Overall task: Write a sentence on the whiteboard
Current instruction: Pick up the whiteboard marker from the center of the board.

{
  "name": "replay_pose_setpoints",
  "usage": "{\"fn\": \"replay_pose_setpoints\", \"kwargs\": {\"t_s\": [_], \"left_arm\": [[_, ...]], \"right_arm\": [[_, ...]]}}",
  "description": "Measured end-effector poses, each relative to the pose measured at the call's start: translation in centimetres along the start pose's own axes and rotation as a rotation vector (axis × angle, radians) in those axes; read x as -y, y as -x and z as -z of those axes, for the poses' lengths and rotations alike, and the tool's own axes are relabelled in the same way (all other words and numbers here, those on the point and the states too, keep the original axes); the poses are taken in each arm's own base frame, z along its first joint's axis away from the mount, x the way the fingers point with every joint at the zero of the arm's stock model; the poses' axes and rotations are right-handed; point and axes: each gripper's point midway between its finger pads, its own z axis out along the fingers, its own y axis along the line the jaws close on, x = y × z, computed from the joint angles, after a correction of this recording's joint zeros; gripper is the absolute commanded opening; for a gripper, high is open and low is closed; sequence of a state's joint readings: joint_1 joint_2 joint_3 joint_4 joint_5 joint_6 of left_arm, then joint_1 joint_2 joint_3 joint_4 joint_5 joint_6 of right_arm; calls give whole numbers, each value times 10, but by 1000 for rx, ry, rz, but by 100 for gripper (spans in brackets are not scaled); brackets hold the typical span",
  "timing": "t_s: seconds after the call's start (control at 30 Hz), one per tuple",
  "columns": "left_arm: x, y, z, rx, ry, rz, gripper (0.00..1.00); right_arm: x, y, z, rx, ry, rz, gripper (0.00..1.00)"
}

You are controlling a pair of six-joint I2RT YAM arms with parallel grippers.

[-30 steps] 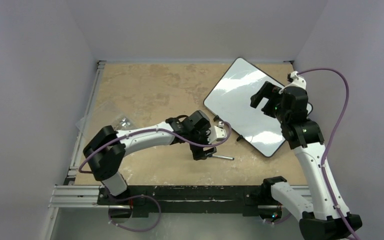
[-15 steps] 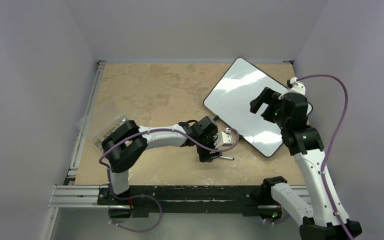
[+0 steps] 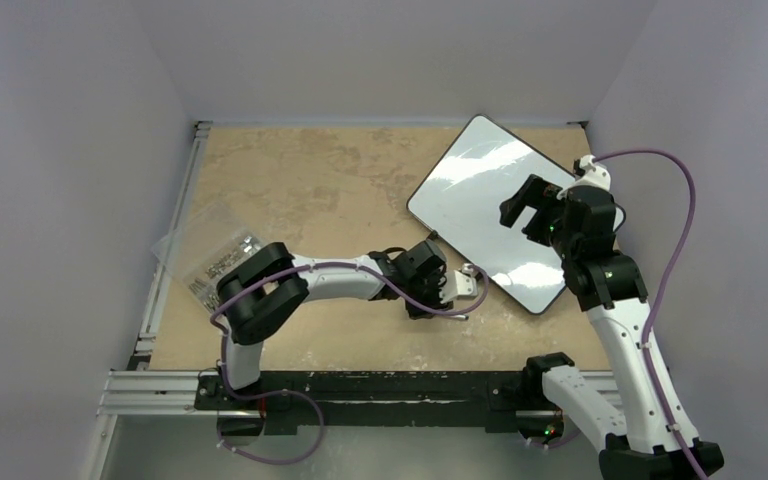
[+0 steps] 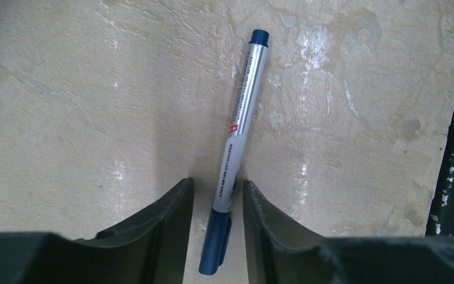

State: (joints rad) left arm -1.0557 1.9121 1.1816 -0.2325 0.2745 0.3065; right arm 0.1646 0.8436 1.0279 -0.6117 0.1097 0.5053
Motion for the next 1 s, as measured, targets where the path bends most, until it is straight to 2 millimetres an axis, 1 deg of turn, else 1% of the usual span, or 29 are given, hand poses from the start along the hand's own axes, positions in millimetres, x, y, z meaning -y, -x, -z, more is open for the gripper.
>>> {"fn": "replay_pose_setpoints", "kwargs": {"t_s": [0.1, 0.2, 0.23, 0.47, 0.63, 0.7, 0.83, 1.0], "left_arm": [[-1, 3, -2, 11, 5, -6, 20], [3, 5, -4, 27, 2, -9, 3], [3, 5, -5, 31, 1, -9, 0], [7, 4, -3, 70, 8, 16, 0], [24, -5, 6, 90, -18, 75, 0], [30, -4, 11, 97, -29, 94, 0], [36, 9, 31, 151, -31, 120, 0], [39, 38, 69, 264, -18, 130, 0]], "right_arm": [[0, 0, 0, -1, 0, 0, 99], [0, 0, 0, 1, 3, 0, 99], [-1, 0, -1, 2, 6, 0, 99], [-4, -1, -1, 7, 29, -2, 99], [-9, 5, 1, 33, 53, -5, 99], [-12, 7, 4, 43, 72, -7, 99], [-22, 13, 10, 66, 123, -13, 99], [-39, 16, 16, 66, 214, -32, 99]]}}
